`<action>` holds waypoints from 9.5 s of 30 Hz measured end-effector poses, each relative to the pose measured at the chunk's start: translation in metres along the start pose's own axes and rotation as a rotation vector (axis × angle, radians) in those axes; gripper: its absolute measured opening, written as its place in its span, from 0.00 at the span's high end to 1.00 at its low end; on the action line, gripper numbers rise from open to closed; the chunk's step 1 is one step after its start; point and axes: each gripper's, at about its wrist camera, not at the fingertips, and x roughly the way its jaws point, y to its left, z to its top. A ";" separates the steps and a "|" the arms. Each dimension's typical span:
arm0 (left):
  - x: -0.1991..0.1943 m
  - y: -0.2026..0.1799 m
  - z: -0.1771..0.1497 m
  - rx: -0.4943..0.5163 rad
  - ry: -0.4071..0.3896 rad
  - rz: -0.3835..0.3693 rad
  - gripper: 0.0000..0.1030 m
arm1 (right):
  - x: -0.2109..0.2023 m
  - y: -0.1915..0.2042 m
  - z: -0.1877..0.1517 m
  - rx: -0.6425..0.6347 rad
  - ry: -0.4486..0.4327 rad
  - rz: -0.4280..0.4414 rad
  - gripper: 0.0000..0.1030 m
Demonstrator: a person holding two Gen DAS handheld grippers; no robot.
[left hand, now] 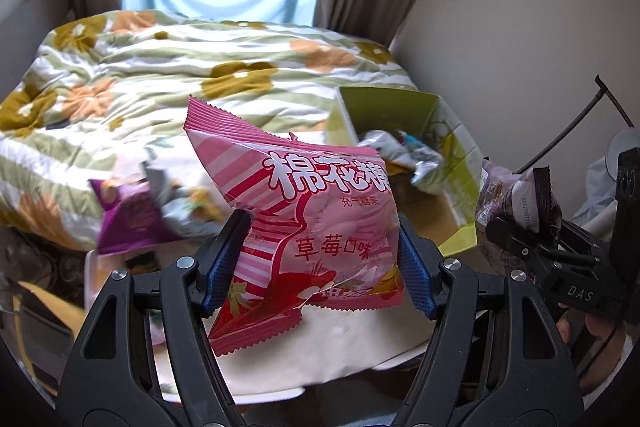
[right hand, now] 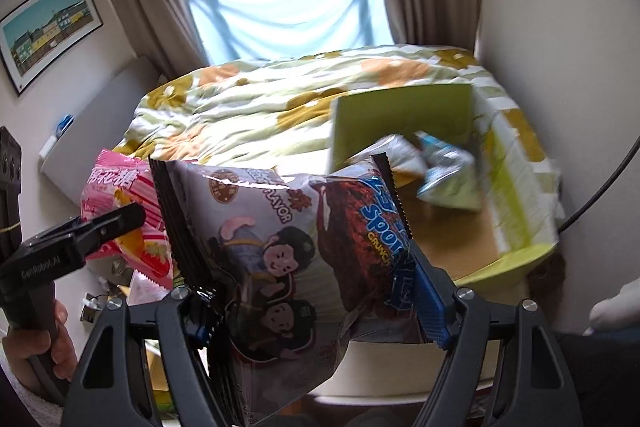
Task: Organize snacks
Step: 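Lift both bags over the yellow box and release them inside, then withdraw both tools from the box toward the remaining snacks, then grasp the white-pink bag with the left tool while the right tool grasps the blue-printed bag, then carry both bags over the yellow box and open both tools to drop them, then withdraw both tools from the box back to the remaining snacks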
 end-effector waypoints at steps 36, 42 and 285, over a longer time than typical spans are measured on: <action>0.120 -0.108 0.000 -0.054 0.104 0.099 0.03 | 0.061 -0.136 0.052 -0.027 0.132 0.056 0.27; 0.129 -0.114 0.003 -0.027 0.134 0.130 0.03 | 0.086 -0.137 0.058 -0.016 0.163 0.071 0.24; -0.011 0.064 0.023 -0.078 -0.007 0.272 0.03 | 0.046 0.029 0.071 -0.150 -0.031 0.251 0.05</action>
